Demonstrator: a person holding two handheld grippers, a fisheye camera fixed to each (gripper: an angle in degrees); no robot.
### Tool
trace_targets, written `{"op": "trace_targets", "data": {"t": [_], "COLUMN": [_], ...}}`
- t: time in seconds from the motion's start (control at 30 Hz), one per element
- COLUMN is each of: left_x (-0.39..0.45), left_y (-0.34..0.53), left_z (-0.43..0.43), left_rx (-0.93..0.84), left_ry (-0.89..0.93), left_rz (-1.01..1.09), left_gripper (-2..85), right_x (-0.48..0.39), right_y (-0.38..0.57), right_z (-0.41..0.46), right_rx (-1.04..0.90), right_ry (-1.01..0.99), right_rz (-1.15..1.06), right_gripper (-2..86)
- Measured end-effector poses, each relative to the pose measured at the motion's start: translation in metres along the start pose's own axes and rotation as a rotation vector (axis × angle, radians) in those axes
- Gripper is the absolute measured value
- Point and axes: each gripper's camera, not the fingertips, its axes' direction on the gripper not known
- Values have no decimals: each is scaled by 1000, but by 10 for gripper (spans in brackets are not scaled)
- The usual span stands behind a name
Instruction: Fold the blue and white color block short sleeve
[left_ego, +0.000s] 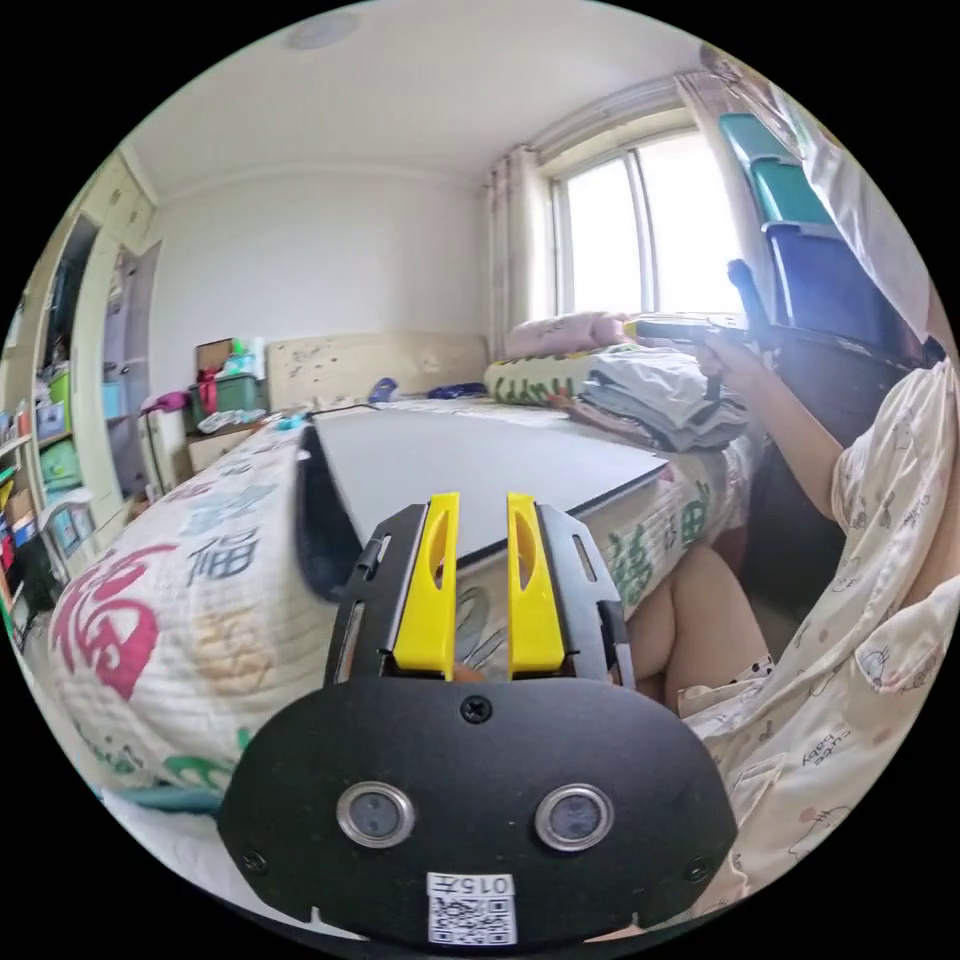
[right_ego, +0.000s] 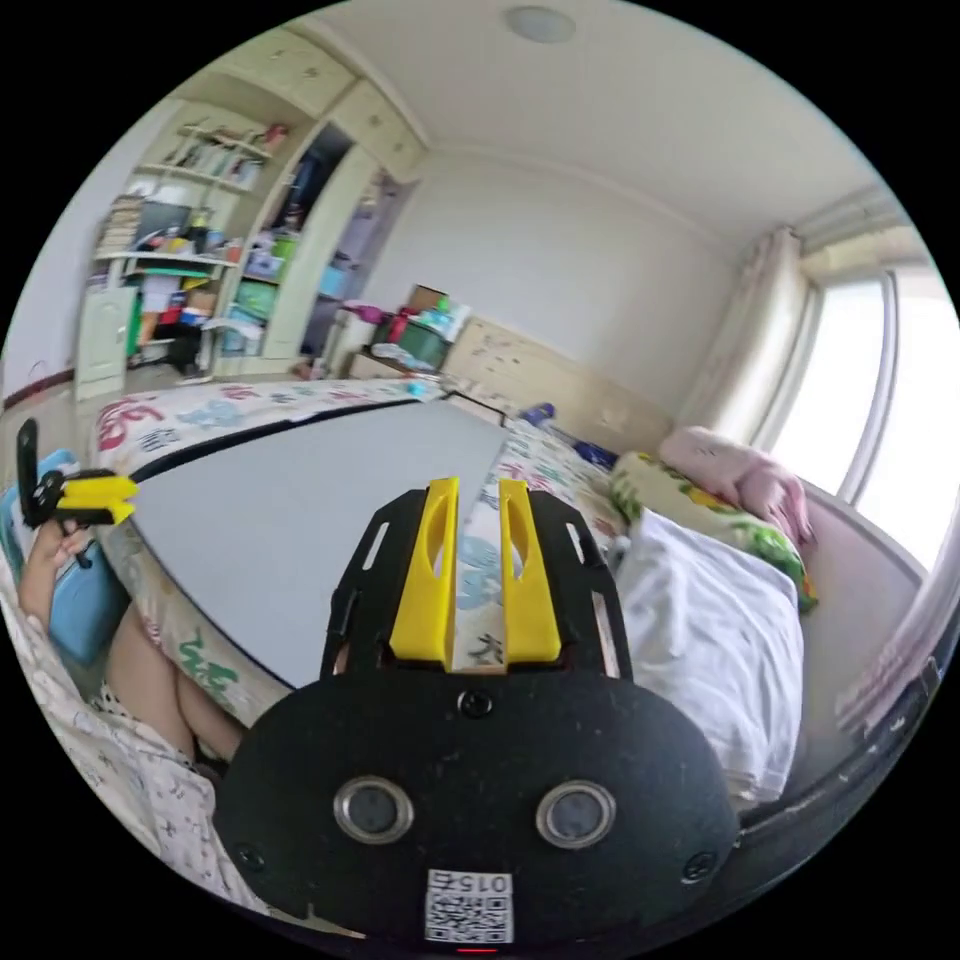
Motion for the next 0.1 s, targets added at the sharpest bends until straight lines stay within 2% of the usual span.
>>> {"op": "trace_targets", "data": {"t": [0.1], "left_x": [34], "left_y": [-53], "left_z": [74], "left_rx": [17], "left_ry": [73], "left_rz": [77], "left_gripper": [79], "right_x": [75], "right_y": [-28], "right_z": [36], "right_rx": [-131], "right_ry": [141], "right_rz": [74], "right_gripper": [104]}}
